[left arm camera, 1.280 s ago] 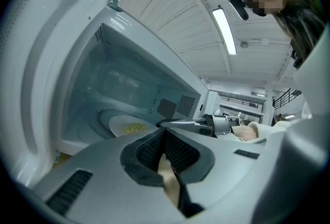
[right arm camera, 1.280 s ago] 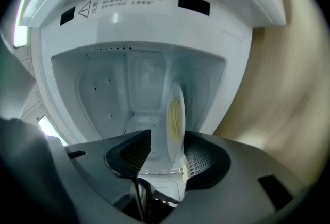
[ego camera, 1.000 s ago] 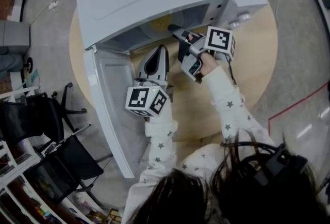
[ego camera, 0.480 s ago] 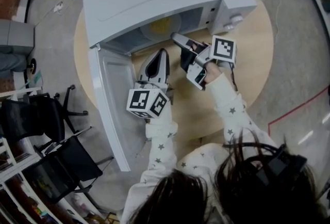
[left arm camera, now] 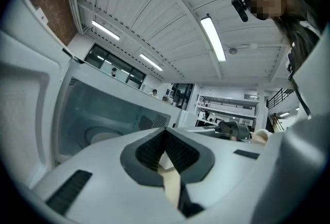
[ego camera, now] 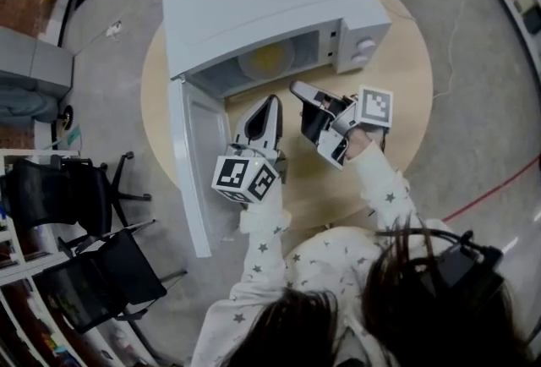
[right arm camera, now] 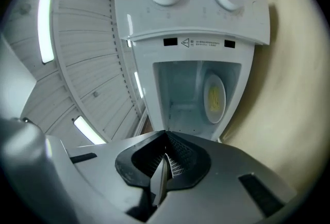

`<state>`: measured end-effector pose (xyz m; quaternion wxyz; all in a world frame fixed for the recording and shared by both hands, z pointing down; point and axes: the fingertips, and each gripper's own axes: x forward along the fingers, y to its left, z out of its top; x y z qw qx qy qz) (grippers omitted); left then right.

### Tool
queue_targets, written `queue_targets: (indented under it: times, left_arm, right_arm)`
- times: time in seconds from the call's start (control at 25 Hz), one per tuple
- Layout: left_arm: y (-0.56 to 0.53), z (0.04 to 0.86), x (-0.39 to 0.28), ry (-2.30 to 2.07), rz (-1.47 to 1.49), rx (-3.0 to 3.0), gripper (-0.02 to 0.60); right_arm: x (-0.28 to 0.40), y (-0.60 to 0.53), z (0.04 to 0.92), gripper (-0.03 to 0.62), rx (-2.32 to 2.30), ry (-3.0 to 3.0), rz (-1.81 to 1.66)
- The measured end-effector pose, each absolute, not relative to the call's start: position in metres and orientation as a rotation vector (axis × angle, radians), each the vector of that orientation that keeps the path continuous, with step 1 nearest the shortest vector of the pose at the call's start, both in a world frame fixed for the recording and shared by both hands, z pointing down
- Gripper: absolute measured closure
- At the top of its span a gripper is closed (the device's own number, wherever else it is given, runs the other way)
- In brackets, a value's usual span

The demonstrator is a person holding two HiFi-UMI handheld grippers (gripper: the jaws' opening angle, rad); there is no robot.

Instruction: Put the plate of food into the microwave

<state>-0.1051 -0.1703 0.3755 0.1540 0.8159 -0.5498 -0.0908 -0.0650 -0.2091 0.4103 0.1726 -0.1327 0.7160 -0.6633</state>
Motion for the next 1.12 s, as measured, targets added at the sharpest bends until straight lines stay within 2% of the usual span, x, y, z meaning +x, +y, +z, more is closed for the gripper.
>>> queue_targets:
  times: [0.36, 1.12]
  left_arm:
    - [-0.131, 0.34, -0.066, -1.459, -0.209, 2.47, 0.584]
    - [-0.058, 0.284, -0.055, -1.431, -0.254, 2.54, 0.584]
  right_arm:
    - [-0.031, -0.164, 0.362, 0.586, -0.202, 1.979, -1.859]
    - [-0.012, -0.104, 0.315, 0.586, -0.032, 1.933, -1.846]
